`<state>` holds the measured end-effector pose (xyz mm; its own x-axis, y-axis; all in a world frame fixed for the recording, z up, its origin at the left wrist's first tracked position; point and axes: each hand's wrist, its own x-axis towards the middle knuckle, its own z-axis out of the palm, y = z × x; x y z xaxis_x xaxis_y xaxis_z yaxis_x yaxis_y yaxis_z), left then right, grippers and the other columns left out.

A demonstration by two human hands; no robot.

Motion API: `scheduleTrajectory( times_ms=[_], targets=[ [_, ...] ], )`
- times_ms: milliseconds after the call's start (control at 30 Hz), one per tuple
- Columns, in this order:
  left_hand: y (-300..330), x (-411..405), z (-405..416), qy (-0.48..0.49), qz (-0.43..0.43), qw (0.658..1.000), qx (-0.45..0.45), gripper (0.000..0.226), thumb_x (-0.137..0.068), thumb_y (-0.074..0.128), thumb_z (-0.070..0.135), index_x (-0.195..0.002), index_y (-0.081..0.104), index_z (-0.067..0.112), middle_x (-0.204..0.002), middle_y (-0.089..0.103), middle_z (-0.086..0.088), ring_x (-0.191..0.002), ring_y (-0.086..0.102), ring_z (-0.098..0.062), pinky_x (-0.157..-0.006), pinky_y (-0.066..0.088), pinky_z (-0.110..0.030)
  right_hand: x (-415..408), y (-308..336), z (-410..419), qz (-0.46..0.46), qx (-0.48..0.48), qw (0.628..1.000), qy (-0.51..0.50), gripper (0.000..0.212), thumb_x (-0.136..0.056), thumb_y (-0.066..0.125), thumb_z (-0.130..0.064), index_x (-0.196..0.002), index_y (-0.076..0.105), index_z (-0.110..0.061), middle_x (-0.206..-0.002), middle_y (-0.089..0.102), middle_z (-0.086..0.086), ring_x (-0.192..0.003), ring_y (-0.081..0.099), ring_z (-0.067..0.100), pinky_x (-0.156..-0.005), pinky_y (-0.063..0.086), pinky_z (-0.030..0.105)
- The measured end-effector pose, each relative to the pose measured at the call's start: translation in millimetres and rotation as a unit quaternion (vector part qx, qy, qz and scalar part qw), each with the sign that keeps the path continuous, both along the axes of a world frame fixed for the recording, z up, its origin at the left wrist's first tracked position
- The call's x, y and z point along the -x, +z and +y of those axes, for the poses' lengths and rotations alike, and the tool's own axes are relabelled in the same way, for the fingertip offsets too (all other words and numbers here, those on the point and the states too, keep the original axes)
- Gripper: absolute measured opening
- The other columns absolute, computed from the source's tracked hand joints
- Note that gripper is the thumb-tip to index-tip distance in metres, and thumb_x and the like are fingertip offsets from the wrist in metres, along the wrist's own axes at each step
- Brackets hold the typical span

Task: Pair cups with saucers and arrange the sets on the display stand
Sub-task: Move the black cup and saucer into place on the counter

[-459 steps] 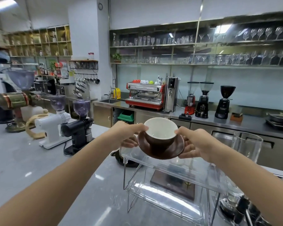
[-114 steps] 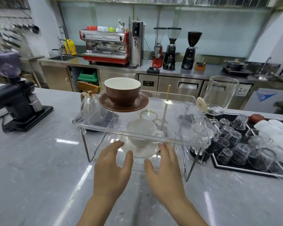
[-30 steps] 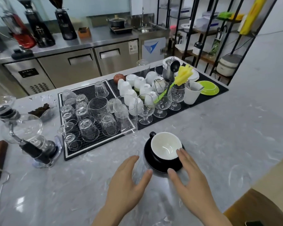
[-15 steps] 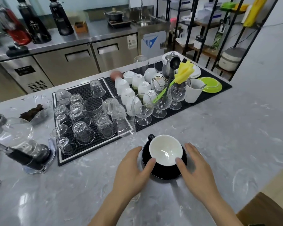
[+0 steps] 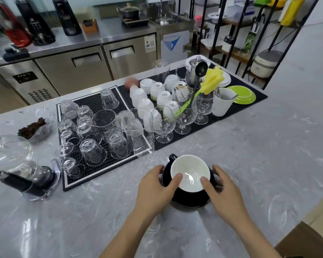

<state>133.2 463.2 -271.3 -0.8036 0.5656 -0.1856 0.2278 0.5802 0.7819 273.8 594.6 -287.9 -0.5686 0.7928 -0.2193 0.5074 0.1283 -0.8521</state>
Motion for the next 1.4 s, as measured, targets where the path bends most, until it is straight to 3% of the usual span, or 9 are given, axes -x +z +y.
scheduleTrajectory(
  times_ms=[100, 233, 300, 400, 500, 600, 933, 1200, 1400],
  targets=[
    [-4, 5, 7, 0.03, -0.057, 0.998, -0.011, 0.031, -0.075, 0.077, 0.053, -0.096, 0.061, 0.037, -0.086, 0.067, 0.02, -0.079, 0.065, 0.003, -0.064, 0.046, -0.015, 2, 0, 7, -0.003, 0.041, 0.999, -0.005, 0.067, -0.087, 0.068, -0.041, -0.145, 0.042, -0.02, -0.134, 0.057, -0.004, -0.119, 0.058, 0.016, -0.099, 0.045, 0.032],
    [-12, 11, 7, 0.086, -0.162, 0.982, -0.053, 0.04, -0.064, 0.087, 0.046, -0.097, 0.071, 0.031, -0.077, 0.076, 0.01, -0.073, 0.072, -0.004, -0.066, 0.056, -0.024, 3, 1, 10, -0.002, 0.095, 0.995, -0.011, 0.07, -0.081, 0.07, -0.05, -0.141, 0.046, -0.024, -0.124, 0.06, -0.004, -0.107, 0.063, 0.016, -0.089, 0.056, 0.044],
    [-15, 12, 7, 0.091, -0.189, 0.976, -0.059, 0.042, -0.062, 0.088, 0.047, -0.097, 0.073, 0.03, -0.076, 0.078, 0.008, -0.073, 0.074, -0.008, -0.067, 0.06, -0.03, 2, 0, 12, -0.004, 0.112, 0.994, -0.012, 0.067, -0.077, 0.07, -0.053, -0.134, 0.052, -0.023, -0.118, 0.064, -0.006, -0.092, 0.067, 0.015, -0.072, 0.059, 0.037],
    [-16, 13, 7, 0.096, -0.221, 0.968, -0.071, 0.045, -0.063, 0.089, 0.046, -0.1, 0.073, 0.027, -0.077, 0.077, -0.001, -0.07, 0.075, -0.016, -0.057, 0.06, -0.033, 3, 5, 13, 0.0, 0.137, 0.99, -0.015, 0.041, -0.084, 0.07, -0.042, -0.118, 0.06, -0.021, -0.107, 0.07, -0.006, -0.075, 0.068, 0.016, -0.05, 0.052, 0.024],
    [-14, 12, 5, 0.093, -0.258, 0.958, -0.079, 0.045, -0.067, 0.089, 0.043, -0.104, 0.072, 0.023, -0.078, 0.071, -0.007, -0.055, 0.071, -0.019, -0.051, 0.059, -0.032, 2, 11, 14, -0.015, 0.148, 0.989, -0.012, 0.031, -0.086, 0.069, -0.04, -0.109, 0.061, -0.021, -0.102, 0.07, -0.002, -0.065, 0.067, 0.013, -0.048, 0.05, 0.019],
    [-14, 12, 3, 0.089, -0.278, 0.953, -0.084, 0.046, -0.068, 0.088, 0.045, -0.103, 0.072, 0.02, -0.069, 0.069, -0.007, -0.045, 0.063, -0.023, -0.049, 0.056, -0.032, 3, 14, 13, -0.006, 0.197, 0.98, -0.009, 0.032, -0.085, 0.069, -0.042, -0.104, 0.059, -0.018, -0.101, 0.069, 0.007, -0.052, 0.064, 0.025, -0.046, 0.05, 0.03],
    [-20, 13, 1, 0.088, -0.304, 0.941, -0.121, 0.045, -0.07, 0.087, 0.044, -0.101, 0.071, 0.016, -0.054, 0.063, -0.01, -0.047, 0.057, -0.027, -0.058, 0.06, -0.041, 3, 12, 13, -0.005, 0.212, 0.977, -0.003, 0.045, -0.082, 0.069, -0.047, -0.106, 0.055, -0.013, -0.102, 0.068, 0.014, -0.053, 0.066, 0.03, -0.056, 0.053, 0.04],
    [-19, 9, 0, 0.084, -0.327, 0.929, -0.154, 0.043, -0.077, 0.084, 0.033, -0.109, 0.073, 0.007, -0.061, 0.052, -0.013, -0.039, 0.043, -0.022, -0.032, 0.037, -0.021, 2, 12, 13, 0.016, 0.205, 0.979, -0.008, 0.053, -0.079, 0.072, -0.048, -0.107, 0.054, -0.007, -0.111, 0.063, 0.021, -0.048, 0.062, 0.028, -0.047, 0.052, 0.033],
    [-2, 3, -8, 0.084, -0.325, 0.926, -0.174, 0.032, -0.077, 0.083, 0.032, -0.102, 0.077, 0.012, -0.065, 0.064, -0.017, -0.056, 0.056, -0.028, -0.056, 0.055, -0.034, -1, 22, 5, 0.047, 0.181, 0.982, -0.011, 0.047, -0.081, 0.073, -0.044, -0.106, 0.055, -0.009, -0.101, 0.065, 0.02, -0.047, 0.062, 0.027, -0.044, 0.051, 0.031]
  ],
)
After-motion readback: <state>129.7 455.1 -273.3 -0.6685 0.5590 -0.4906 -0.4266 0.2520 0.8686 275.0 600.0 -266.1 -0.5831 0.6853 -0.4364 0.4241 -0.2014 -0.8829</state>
